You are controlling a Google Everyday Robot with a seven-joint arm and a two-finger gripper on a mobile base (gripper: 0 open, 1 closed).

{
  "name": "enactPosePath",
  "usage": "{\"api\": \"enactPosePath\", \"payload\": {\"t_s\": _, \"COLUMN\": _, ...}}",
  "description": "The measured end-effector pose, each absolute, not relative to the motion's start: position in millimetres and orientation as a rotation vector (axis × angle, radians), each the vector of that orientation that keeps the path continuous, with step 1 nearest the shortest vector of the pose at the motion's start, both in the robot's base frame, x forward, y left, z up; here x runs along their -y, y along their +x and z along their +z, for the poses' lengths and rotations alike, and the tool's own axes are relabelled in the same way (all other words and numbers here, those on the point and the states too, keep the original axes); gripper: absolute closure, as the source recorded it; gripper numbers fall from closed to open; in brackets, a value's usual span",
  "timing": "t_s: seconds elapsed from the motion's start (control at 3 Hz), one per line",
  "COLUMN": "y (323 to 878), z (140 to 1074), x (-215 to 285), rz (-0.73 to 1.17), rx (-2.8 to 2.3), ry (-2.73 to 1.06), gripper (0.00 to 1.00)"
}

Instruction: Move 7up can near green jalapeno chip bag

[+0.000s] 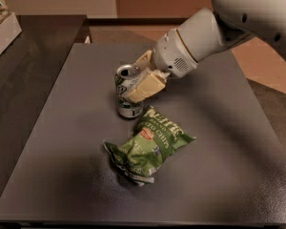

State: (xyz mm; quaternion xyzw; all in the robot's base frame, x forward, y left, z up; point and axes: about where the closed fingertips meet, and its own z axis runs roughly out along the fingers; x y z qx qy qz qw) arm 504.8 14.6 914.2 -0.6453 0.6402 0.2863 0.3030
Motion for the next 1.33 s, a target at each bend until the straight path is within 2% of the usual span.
{"api": "enactPosePath", "payload": {"t_s": 0.67, "y": 499.7, "z": 906.5, "x": -19.0, "rz": 0.757, "rx": -1.690, "ry": -1.740, "gripper": 0.13}}
{"api": "enactPosePath", "payload": {"t_s": 1.0, "y": 499.0, "z": 906.4, "x": -20.5, "rz": 0.758, "rx": -1.688, "ry": -1.743, "gripper": 0.00}}
{"api": "enactPosePath", "payload": {"t_s": 1.33, "y": 498.9, "z": 906.4, "x": -20.5, "rz": 0.758, "rx": -1.688, "ry": -1.743, "gripper": 0.00}}
